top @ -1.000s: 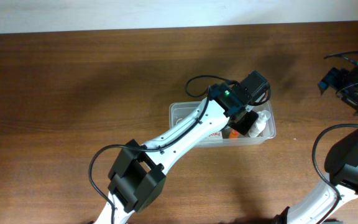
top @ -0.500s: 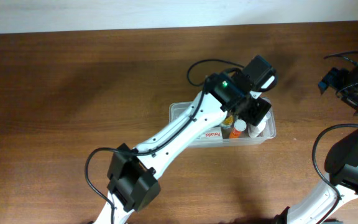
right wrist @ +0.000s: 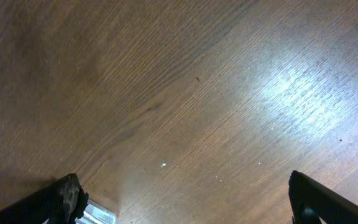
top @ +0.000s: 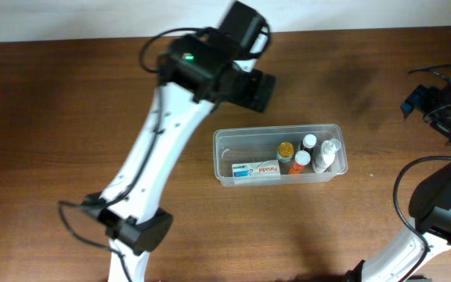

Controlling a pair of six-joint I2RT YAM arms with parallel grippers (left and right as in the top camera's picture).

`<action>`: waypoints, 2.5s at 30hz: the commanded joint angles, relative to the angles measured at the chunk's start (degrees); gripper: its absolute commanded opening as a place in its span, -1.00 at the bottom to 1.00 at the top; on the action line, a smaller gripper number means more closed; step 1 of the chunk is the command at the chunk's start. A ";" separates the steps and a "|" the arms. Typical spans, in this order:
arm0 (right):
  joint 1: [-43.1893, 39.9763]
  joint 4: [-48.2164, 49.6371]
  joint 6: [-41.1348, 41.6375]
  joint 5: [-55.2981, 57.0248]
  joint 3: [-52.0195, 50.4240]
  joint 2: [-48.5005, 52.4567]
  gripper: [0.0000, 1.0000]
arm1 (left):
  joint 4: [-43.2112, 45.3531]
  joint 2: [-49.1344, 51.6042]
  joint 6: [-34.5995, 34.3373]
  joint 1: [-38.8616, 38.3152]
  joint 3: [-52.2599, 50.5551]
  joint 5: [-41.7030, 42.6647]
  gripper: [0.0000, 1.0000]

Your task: Pack container

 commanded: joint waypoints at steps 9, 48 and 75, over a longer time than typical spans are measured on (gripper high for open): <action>0.00 0.02 0.52 0.28 0.02 -0.22 0.97 | -8.63 -10.73 0.28 2.80 1.36 1.05 0.99; 0.02 0.00 0.52 0.28 0.02 -0.22 0.97 | 43.15 -42.75 20.02 11.63 -76.11 3.93 0.99; 0.02 0.02 0.52 0.28 0.02 -0.22 0.97 | 80.11 -109.61 20.02 33.94 -137.24 7.28 0.99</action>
